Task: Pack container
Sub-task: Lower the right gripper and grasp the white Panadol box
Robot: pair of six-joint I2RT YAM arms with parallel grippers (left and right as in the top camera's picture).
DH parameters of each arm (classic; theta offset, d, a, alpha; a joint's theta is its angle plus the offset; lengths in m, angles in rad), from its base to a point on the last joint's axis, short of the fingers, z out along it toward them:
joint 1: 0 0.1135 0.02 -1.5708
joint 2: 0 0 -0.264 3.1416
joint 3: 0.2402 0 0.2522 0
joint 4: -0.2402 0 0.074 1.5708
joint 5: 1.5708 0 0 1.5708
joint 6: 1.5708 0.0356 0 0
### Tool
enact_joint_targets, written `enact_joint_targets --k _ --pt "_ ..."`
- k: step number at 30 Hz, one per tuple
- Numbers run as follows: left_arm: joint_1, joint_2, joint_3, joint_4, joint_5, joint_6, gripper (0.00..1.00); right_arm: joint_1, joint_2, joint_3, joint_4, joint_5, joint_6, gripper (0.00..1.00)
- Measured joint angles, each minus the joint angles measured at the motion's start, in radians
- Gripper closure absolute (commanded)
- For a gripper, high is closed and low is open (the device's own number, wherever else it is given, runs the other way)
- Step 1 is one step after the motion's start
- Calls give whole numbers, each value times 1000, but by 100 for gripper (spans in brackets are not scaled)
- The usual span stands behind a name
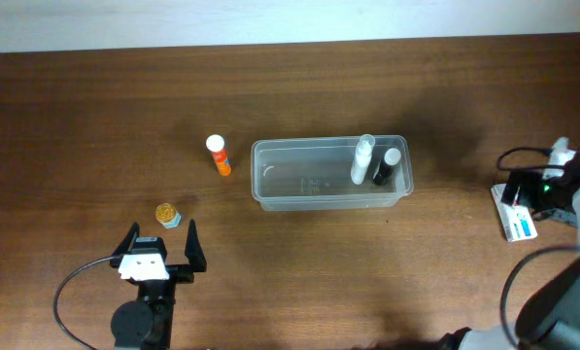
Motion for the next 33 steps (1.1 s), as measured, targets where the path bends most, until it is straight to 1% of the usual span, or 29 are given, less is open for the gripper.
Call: enact_joint_targets --k 2,4,10,16,33 --pt "0 0 0 0 0 0 1 0 62 0 11 0 -65 2" --pt "0 0 0 0 0 0 0 0 99 -1 12 10 -96 2" --pt "0 0 0 0 0 0 1 1 206 -2 55 71 -148 2" --pt "0 0 0 0 0 0 0 1 216 -3 96 87 -190 2" --pt "0 0 0 0 0 0 1 1 242 -3 100 52 -253 1"
